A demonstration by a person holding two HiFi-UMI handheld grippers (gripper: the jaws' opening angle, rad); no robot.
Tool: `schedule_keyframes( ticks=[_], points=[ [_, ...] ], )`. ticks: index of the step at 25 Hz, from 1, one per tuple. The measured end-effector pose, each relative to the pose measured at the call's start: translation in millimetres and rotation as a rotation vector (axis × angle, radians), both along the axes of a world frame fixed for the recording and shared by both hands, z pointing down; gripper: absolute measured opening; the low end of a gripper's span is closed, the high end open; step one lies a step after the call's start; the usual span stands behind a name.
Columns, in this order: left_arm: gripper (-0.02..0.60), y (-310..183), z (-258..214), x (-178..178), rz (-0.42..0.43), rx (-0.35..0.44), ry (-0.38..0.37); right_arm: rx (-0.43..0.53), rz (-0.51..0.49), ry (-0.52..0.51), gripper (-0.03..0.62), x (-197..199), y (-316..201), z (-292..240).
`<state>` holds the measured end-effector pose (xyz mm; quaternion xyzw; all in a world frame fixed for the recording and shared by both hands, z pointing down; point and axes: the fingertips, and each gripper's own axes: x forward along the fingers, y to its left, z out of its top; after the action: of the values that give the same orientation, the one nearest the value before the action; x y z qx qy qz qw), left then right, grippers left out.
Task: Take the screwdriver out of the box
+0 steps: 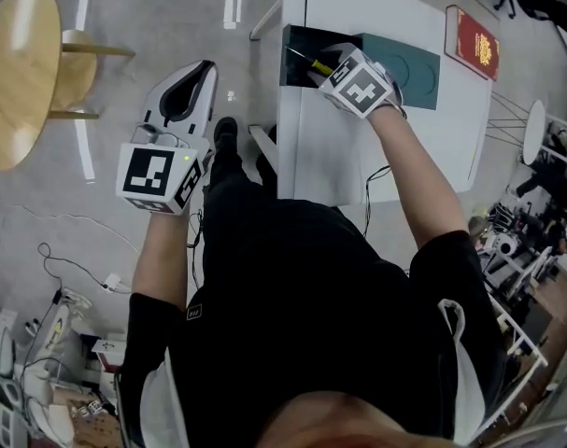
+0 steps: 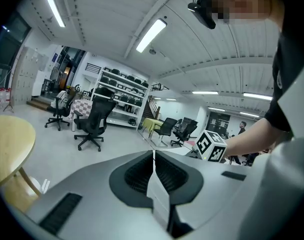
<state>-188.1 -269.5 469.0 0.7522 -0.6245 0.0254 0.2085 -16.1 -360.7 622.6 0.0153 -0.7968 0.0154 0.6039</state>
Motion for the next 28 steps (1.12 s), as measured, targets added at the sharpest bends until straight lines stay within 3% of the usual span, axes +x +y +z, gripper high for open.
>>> schedule_keyframes(
  ticks=[7,16,20,25,28],
  points=[
    [0.026,5,3,-11,-0.014,-0.003,0.013,-0.020,-0.044,0.152,0.169,6,5,13],
    [0.026,16,2,-19,-0.013,0.007,0.028,0.046,-0.033,0.222,0.146,4,-7,24],
    [0.026,26,-4,-30,-0.014,0.015,0.025,0.014,-0.023,0.270,0.104,8,-2,23],
    [0.026,35,-9,-46,-0.006,0.025,0.026,-0.031,0.010,0.244,0.084,3,5,25],
    [0.025,40,-18,-50,0.014,0.034,0.024,0.002,0.070,0.197,0.083,4,5,13]
  ],
)
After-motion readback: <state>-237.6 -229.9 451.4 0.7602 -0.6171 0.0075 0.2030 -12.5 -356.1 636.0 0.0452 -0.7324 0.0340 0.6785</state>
